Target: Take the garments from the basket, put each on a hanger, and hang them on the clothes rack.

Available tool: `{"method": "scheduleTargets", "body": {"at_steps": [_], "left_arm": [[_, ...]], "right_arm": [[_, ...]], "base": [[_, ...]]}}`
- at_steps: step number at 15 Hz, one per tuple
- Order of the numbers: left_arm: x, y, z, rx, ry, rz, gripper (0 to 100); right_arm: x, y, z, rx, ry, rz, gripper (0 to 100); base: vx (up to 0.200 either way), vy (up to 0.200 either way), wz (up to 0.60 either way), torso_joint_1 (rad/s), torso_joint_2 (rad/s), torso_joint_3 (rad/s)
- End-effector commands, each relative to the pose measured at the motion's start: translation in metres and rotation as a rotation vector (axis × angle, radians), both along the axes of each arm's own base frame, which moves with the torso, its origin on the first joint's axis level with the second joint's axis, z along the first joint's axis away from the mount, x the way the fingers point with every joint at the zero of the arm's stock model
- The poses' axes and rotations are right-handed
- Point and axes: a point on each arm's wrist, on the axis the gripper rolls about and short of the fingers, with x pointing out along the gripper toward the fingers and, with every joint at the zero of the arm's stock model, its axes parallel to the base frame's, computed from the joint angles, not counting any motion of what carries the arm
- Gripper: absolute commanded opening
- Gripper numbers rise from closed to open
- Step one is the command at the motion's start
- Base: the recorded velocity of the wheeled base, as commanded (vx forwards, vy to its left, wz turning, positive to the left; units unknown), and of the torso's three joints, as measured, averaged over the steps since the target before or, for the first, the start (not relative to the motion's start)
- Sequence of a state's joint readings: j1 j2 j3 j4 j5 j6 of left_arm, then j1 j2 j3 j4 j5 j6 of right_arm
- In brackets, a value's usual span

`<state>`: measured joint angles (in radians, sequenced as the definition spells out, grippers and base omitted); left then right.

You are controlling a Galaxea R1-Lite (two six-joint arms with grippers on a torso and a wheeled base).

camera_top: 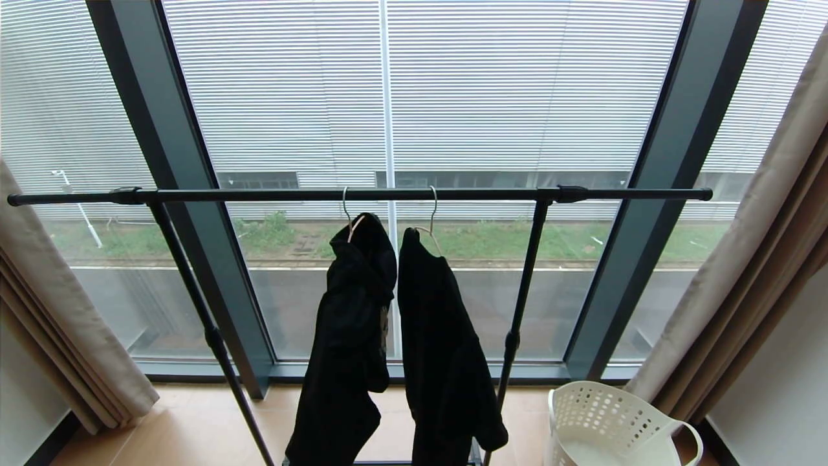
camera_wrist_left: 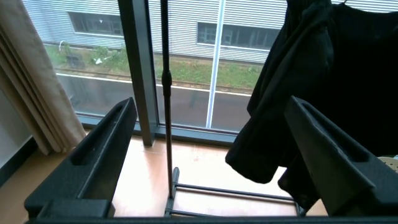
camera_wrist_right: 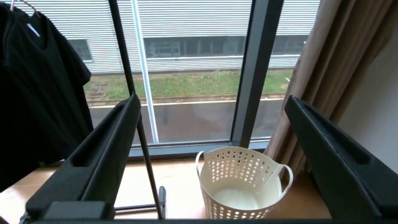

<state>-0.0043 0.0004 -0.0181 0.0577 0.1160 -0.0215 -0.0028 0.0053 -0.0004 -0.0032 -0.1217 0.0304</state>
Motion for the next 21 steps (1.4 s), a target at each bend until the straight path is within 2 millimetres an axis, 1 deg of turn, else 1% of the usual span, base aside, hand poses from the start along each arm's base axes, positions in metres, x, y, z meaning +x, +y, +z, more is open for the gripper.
{"method": "scheduleTargets", "body": {"at_steps": [1,3,6,7,12,13,21], "left_arm": [[-0.0001,-0.0004,0.0004,-0.001,-0.002,-0.018,100],[-0.0001,-0.0009,0.0004,-0.003,-0.002,-0.040,100],[-0.0001,-0.0008,0.0004,-0.003,-0.002,-0.036,100],[-0.0001,-0.0008,0.0004,-0.003,-0.002,-0.036,100],[-0.0001,-0.0008,0.0004,-0.003,-0.002,-0.036,100],[-0.0001,-0.0008,0.0004,-0.003,-0.002,-0.036,100],[-0.0001,-0.0008,0.0004,-0.003,-0.002,-0.036,100]], "right_arm": [[0.0002,0.0001,-0.0004,-0.020,0.008,0.003,100],[0.0002,0.0010,-0.0001,-0.029,0.009,0.045,100],[0.0002,0.0013,-0.0004,-0.059,0.015,0.062,100],[0.0001,0.0037,-0.0003,-0.081,0.014,0.166,100],[0.0004,0.0036,-0.0002,-0.079,0.008,0.163,100],[0.0004,0.0024,-0.0002,-0.070,0.009,0.111,100],[0.0003,0.0023,-0.0001,-0.065,0.015,0.103,100]], "base": [[0.000,0.000,0.00,0.000,0.00,0.000],[0.000,0.000,0.00,0.000,0.00,0.000],[0.000,0.000,0.00,0.000,0.00,0.000],[0.000,0.000,0.00,0.000,0.00,0.000],[0.000,0.000,0.00,0.000,0.00,0.000],[0.000,0.000,0.00,0.000,0.00,0.000],[0.000,0.000,0.00,0.000,0.00,0.000]]}}
